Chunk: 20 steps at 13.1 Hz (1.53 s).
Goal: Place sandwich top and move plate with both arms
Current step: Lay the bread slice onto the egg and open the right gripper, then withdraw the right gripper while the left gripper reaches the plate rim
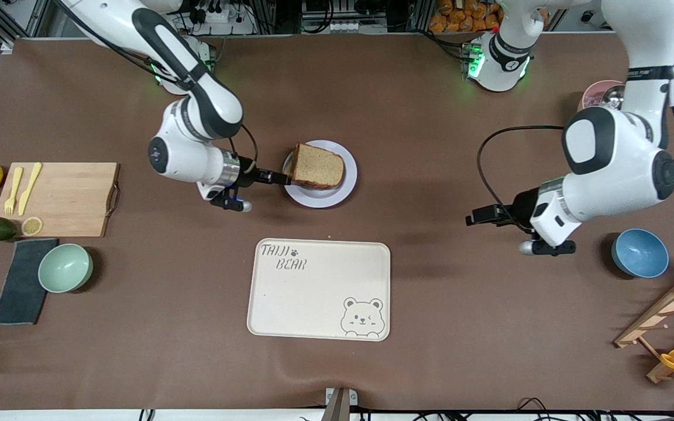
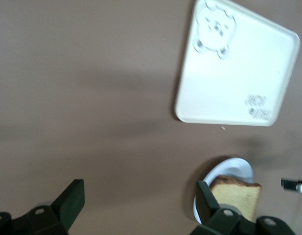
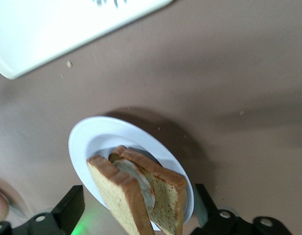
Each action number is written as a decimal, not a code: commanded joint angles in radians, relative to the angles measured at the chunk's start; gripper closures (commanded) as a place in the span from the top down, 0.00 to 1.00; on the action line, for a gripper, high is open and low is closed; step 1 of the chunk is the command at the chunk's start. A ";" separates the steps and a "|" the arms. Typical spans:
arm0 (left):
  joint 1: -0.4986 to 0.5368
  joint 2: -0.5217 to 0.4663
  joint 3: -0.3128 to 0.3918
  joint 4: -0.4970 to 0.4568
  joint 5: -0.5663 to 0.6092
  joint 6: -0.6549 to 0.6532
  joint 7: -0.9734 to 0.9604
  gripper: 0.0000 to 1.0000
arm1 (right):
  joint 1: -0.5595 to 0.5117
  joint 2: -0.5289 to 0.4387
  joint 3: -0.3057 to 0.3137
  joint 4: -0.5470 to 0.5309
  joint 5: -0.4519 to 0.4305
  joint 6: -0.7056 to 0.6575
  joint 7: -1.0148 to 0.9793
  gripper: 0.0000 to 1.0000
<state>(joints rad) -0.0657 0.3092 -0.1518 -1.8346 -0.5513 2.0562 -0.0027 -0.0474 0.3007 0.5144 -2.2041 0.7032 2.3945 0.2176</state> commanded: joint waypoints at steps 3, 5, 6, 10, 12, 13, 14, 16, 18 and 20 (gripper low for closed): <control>-0.005 0.088 -0.069 -0.066 -0.090 0.015 0.134 1.00 | 0.000 -0.046 -0.230 0.159 -0.208 -0.272 -0.001 1.00; -0.016 0.112 -0.089 -0.080 -0.174 0.021 0.176 1.00 | -0.006 -0.037 -0.316 0.237 -0.321 -0.368 -0.047 1.00; -0.041 0.122 -0.095 -0.081 -0.191 0.036 0.181 1.00 | -0.011 -0.032 -0.351 0.253 -0.352 -0.374 -0.103 1.00; -0.112 0.145 -0.098 -0.126 -0.236 0.128 0.191 1.00 | -0.012 -0.029 -0.493 0.306 -0.384 -0.374 -0.312 1.00; -0.129 0.137 -0.106 -0.185 -0.274 0.182 0.207 1.00 | -0.011 -0.031 -0.539 0.357 -0.474 -0.392 -0.375 1.00; -0.126 0.133 -0.144 -0.213 -0.338 0.202 0.246 1.00 | -0.012 -0.032 -0.556 0.409 -0.517 -0.444 -0.385 1.00; -0.123 0.128 -0.164 -0.247 -0.408 0.231 0.303 1.00 | -0.012 -0.032 -0.565 0.484 -0.554 -0.530 -0.385 1.00; -0.129 0.133 -0.170 -0.296 -0.493 0.277 0.426 1.00 | -0.011 -0.037 -0.583 0.637 -0.576 -0.740 -0.385 1.00; -0.164 0.142 -0.170 -0.316 -0.574 0.309 0.499 1.00 | -0.002 -0.048 -0.583 0.740 -0.644 -0.884 -0.386 1.00; -0.210 0.160 -0.170 -0.324 -0.660 0.352 0.568 1.00 | 0.026 -0.092 -0.597 0.759 -0.671 -0.940 -0.386 1.00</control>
<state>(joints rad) -0.2308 0.4654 -0.3205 -2.1421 -1.1324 2.3597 0.5043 -0.0546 0.2361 -0.0651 -1.4679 0.0725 1.4965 -0.1633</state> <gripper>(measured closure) 0.000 0.000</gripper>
